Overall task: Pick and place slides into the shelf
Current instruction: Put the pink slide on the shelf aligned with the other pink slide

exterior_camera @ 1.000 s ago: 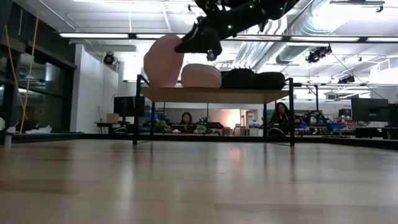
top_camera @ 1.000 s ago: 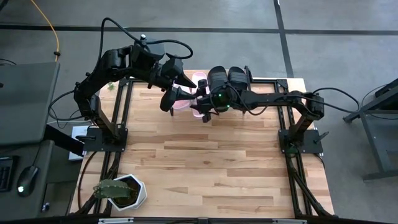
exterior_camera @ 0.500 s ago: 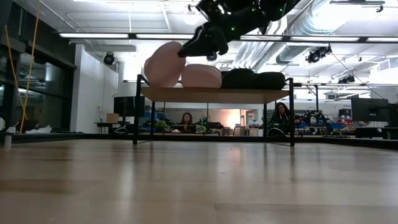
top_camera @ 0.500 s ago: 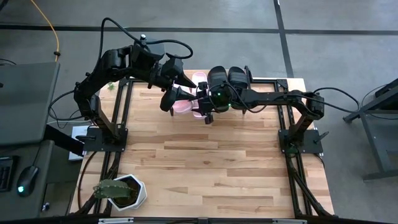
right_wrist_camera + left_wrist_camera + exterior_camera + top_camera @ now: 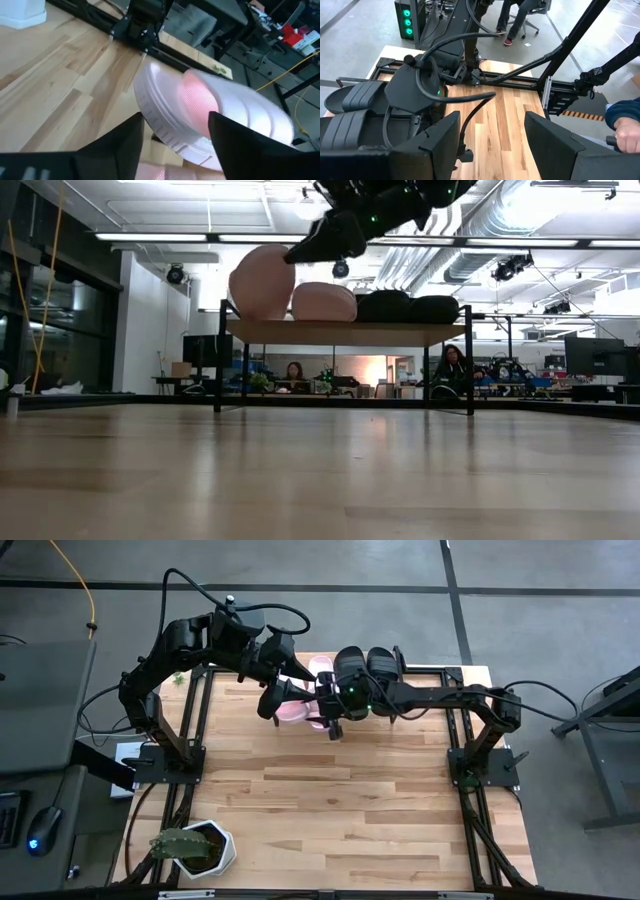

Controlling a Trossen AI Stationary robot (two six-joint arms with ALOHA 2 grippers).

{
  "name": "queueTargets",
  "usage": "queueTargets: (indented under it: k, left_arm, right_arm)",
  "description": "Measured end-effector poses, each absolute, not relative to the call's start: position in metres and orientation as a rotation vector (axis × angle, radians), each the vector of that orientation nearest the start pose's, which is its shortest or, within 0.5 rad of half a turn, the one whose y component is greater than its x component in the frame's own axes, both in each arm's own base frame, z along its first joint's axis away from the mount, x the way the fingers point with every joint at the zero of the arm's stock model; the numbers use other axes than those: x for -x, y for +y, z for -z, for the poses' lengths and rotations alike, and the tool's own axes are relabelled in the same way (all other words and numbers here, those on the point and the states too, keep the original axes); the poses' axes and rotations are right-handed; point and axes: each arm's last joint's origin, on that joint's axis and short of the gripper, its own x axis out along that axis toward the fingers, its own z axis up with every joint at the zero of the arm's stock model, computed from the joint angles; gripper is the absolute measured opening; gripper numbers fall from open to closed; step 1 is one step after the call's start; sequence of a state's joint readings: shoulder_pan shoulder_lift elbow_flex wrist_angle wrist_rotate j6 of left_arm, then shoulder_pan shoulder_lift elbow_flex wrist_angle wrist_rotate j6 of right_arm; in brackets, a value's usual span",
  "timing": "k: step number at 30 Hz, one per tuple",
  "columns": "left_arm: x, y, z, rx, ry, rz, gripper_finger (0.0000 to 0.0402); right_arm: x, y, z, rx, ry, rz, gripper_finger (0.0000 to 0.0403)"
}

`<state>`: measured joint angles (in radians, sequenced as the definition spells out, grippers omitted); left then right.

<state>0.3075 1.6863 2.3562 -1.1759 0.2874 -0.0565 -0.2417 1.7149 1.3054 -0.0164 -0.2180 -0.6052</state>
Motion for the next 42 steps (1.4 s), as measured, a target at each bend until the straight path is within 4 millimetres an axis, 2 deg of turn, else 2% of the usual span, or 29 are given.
queueTargets:
  k: [4,7,13,24,29,35,42]
  left_arm:
    - [-0.278,0.079,-0.518,0.204,0.485,-0.033,0.0211]
    - [-0.278,0.079,-0.518,0.210,0.487,-0.016,0.0211]
    - [-0.278,0.078,-0.518,0.215,0.488,0.001,0.0211]
    - [-0.277,0.078,-0.518,0.215,0.490,0.002,0.0211]
    - [-0.278,0.078,-0.518,0.214,0.487,0.001,0.0211]
    - [-0.278,0.078,-0.518,0.214,0.486,0.001,0.0211]
    - [-0.277,0.078,-0.518,0.215,0.489,0.001,0.0211]
  right_arm:
    - [-0.385,-0.088,-0.291,0.499,0.410,-0.103,0.0244]
    - [-0.384,-0.088,-0.299,0.483,0.468,-0.115,0.0256]
    - [-0.378,-0.088,-0.302,0.450,0.601,-0.130,0.0258]
    - [-0.382,-0.083,-0.306,0.447,0.531,-0.173,0.0252]
    - [-0.391,-0.077,-0.299,0.408,0.502,-0.207,0.0229]
    - [-0.401,-0.076,-0.285,0.398,0.534,-0.206,0.0168]
    - [-0.403,-0.076,-0.292,0.383,0.491,-0.228,0.0102]
